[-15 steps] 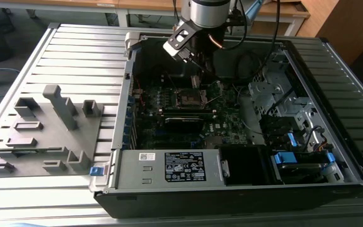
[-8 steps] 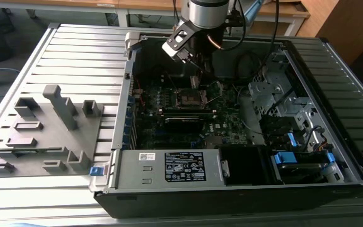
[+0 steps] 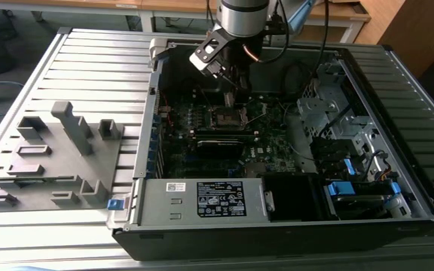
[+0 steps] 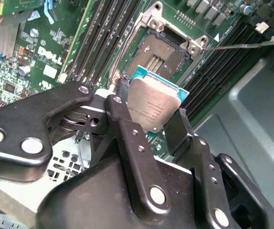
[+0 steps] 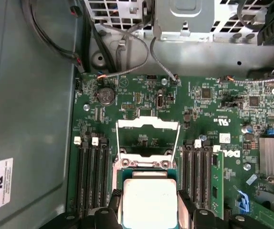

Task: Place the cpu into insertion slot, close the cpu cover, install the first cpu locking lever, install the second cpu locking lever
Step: 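Place the cpu into insertion slot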

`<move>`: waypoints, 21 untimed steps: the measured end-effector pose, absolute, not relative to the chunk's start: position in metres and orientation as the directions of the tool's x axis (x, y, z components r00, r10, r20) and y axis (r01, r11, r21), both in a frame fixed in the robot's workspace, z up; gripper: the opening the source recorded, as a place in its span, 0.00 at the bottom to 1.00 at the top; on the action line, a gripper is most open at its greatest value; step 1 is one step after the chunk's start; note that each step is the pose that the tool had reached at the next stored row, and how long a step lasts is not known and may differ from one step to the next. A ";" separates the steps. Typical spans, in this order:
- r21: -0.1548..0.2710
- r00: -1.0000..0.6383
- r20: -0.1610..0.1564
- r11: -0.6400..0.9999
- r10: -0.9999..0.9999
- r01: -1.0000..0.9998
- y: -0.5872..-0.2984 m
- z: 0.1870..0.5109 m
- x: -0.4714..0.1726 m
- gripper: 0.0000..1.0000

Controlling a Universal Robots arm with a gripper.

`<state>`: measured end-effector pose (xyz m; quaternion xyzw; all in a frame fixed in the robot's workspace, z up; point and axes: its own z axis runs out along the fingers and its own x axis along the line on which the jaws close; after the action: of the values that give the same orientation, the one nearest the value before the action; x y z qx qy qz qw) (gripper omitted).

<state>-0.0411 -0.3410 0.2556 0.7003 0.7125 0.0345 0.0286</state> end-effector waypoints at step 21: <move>0.082 -0.018 0.007 0.017 1.000 0.997 -0.341 0.232 -0.047 0.54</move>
<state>-0.0470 -0.3409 0.2317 0.7004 0.7126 0.0317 0.0261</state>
